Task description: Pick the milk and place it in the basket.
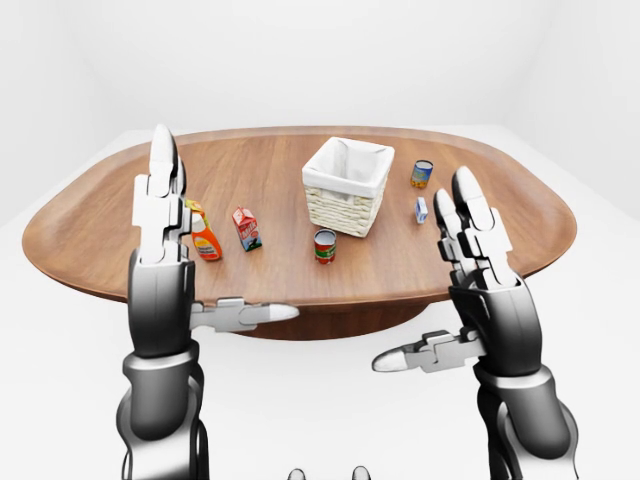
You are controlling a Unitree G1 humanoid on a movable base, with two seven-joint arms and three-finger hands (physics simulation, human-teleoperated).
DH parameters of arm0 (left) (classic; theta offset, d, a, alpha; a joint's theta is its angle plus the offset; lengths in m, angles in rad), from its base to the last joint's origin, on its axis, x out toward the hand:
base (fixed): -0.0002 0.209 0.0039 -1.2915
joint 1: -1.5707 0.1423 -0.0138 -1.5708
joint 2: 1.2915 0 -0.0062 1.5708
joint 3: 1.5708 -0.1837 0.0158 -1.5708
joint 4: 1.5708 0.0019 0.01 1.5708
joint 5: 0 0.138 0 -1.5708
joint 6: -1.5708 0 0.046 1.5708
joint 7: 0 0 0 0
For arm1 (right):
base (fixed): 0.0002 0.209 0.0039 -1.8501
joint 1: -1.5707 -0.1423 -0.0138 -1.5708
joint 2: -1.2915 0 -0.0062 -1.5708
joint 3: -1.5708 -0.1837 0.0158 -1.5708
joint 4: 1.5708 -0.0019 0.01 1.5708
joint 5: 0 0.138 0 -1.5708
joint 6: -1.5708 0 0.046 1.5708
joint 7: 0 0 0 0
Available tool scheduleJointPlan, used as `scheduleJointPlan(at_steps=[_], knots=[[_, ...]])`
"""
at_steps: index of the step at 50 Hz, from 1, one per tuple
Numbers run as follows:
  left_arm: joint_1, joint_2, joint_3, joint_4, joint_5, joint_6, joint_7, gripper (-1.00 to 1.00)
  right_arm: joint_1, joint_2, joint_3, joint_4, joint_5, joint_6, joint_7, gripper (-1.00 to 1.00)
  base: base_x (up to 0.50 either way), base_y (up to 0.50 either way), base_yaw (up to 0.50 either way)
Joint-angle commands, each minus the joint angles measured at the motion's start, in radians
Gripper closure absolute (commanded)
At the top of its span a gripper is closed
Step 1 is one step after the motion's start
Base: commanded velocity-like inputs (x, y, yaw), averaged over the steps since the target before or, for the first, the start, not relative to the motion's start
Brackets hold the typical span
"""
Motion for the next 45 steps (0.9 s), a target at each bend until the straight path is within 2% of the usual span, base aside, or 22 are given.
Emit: scheduleJointPlan(at_steps=[1,9,20,27,45], knots=[[0.014,-0.005,-0.009,-0.005,0.011,0.0,-0.003,-1.0,-0.006,0.001,-0.006,-0.021,0.004,0.025,0.002,-1.0,0.0,0.0,0.0],[0.011,-0.006,-0.009,-0.001,0.01,0.0,-0.002,-1.0,-0.009,0.003,-0.016,-0.013,0.022,0.03,0.002,-1.0,0.04,0.0,0.0],[0.012,-0.005,-0.009,0.013,0.007,0.0,0.003,-1.0,-0.007,0.002,-0.012,-0.011,0.02,0.021,-0.003,-1.0,0.26,0.0,0.0],[0.011,-0.005,-0.01,0.012,0.008,0.0,0.003,-1.0,-0.009,0.003,-0.014,-0.013,0.027,0.03,-0.001,-1.0,0.24,0.0,0.0],[0.017,-0.007,-0.017,0.01,0.011,0.0,0.003,-1.0,-0.009,0.003,-0.012,-0.026,0.032,0.03,0.002,-1.0,0.24,0.0,0.0]])
